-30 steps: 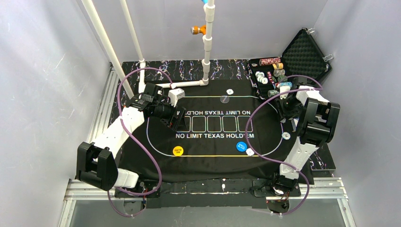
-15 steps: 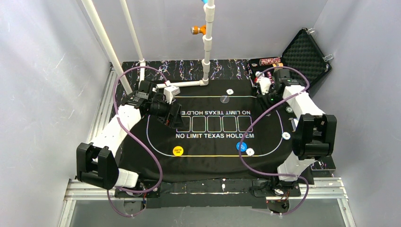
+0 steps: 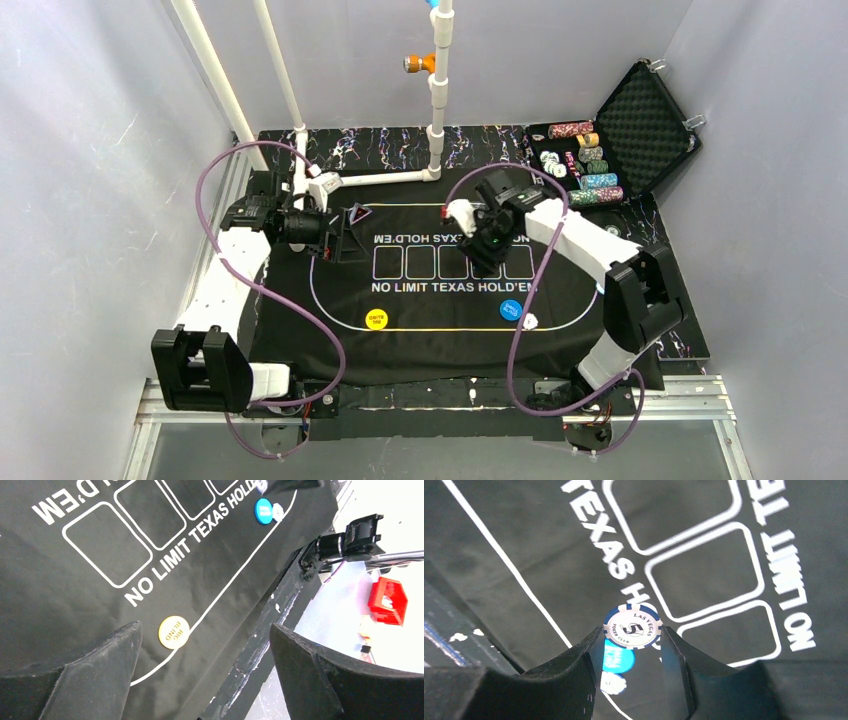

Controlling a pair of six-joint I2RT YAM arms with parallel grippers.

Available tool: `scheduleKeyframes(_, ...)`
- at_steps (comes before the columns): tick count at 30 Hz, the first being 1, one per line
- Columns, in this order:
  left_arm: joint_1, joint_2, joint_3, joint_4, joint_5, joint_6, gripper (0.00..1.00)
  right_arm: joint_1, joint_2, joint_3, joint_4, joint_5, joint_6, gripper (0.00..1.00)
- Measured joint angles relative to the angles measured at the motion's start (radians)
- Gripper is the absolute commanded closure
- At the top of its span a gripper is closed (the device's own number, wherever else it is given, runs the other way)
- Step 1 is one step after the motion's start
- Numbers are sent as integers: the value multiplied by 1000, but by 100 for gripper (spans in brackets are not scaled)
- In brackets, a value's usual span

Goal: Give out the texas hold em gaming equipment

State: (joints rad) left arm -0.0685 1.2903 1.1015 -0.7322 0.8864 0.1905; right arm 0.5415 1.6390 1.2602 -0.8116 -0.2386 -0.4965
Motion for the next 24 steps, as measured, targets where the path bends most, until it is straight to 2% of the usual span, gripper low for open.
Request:
scheduleKeyframes(5, 49, -19, 0, -19, 61, -1, 2, 144, 23, 1, 15, -34, 5, 60)
scheduleKeyframes(14, 60, -55, 11, -54, 151, 13, 2, 351, 196, 65, 77, -45, 37, 61)
scheduleKeyframes(24, 60, -62, 32, -59, 255, 18, 2, 478, 294, 149, 162, -36, 81, 61)
